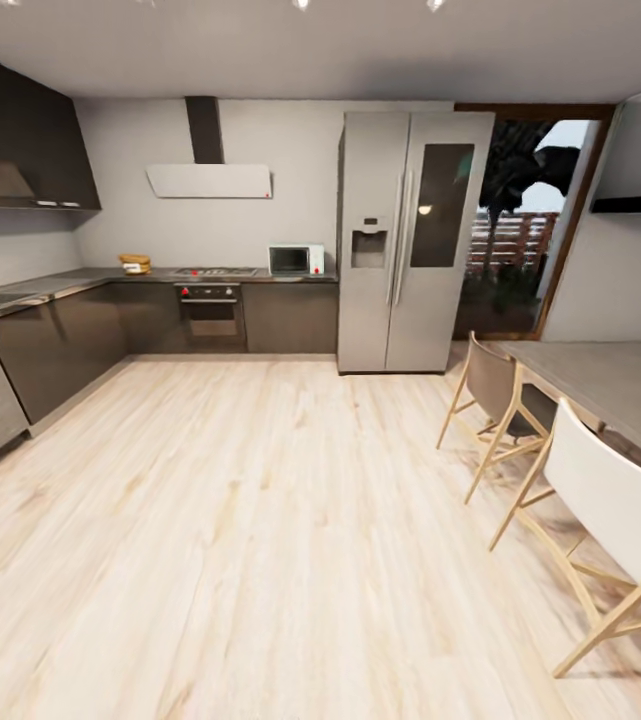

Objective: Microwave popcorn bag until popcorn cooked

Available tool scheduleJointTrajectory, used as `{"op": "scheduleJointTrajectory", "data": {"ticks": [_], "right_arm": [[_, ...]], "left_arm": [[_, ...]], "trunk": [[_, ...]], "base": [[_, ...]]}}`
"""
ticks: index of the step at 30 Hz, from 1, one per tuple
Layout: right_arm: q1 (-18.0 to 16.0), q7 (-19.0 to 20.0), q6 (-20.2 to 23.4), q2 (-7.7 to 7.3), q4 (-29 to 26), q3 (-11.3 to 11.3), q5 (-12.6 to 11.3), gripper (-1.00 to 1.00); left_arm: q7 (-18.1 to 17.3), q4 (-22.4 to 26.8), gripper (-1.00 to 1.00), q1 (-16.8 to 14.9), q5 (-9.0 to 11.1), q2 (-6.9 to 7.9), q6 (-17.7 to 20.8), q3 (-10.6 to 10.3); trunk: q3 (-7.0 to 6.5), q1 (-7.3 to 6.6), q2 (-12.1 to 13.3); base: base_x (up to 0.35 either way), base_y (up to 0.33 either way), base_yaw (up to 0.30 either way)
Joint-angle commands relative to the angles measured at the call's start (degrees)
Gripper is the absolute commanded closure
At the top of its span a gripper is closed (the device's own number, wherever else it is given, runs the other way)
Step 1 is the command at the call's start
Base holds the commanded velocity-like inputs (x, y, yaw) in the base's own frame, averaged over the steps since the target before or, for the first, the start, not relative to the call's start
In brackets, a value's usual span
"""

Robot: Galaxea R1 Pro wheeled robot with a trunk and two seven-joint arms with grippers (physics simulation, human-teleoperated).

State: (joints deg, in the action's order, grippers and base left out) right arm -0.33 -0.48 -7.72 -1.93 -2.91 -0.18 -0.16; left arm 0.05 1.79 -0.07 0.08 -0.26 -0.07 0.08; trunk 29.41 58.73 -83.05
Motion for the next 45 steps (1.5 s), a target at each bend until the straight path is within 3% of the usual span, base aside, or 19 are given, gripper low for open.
{"op": "scheduleJointTrajectory", "data": {"ticks": [1,4,9,13,15,25,33,45], "right_arm": [[0.0,0.0,-0.2,-0.19,0.2,0.0,0.0,-1.00],[0.0,0.0,-0.4,-1.80,2.2,0.0,0.0,-1.00],[0.0,0.0,-0.6,-2.33,3.3,0.0,0.0,-1.00],[0.0,0.0,-0.5,-2.41,3.3,0.0,0.0,-1.00],[0.0,0.0,-0.5,-2.42,3.3,0.1,0.0,-1.00],[0.0,0.0,-0.9,-2.39,3.3,-0.1,0.0,-1.00],[0.0,0.0,-6.9,-2.37,3.3,-0.3,0.0,-1.00],[0.0,0.0,-7.1,-2.37,3.3,-0.3,0.0,-1.00]], "left_arm": [[0.0,0.0,-1.00,0.0,0.0,0.54,-0.1,0.0],[0.2,0.1,-1.00,0.0,0.2,2.46,-0.2,0.4],[0.2,0.1,-1.00,0.0,0.3,3.10,0.2,1.3],[0.2,0.0,-1.00,0.0,0.4,3.21,0.4,5.4],[0.2,0.0,-1.00,0.0,0.4,3.25,0.3,5.9],[0.2,0.1,-1.00,0.0,0.4,3.18,0.7,6.2],[0.2,0.1,-1.00,0.0,0.4,3.20,0.6,6.2],[0.2,0.0,-1.00,0.0,0.4,3.33,0.7,6.2]], "trunk": [[0.07,0.00,0.0],[0.14,0.00,0.0],[0.23,0.00,0.0],[0.24,0.00,0.0],[0.24,0.00,0.0],[0.24,0.00,0.0],[0.24,0.00,0.0],[0.24,0.00,0.0]], "base": [[0.000,0.000,0.287],[0.000,0.000,0.287],[0.076,0.000,0.263],[0.300,0.020,0.050],[0.332,0.070,0.007],[0.337,0.042,0.001],[0.339,0.000,0.000],[0.340,0.000,0.000]]}}
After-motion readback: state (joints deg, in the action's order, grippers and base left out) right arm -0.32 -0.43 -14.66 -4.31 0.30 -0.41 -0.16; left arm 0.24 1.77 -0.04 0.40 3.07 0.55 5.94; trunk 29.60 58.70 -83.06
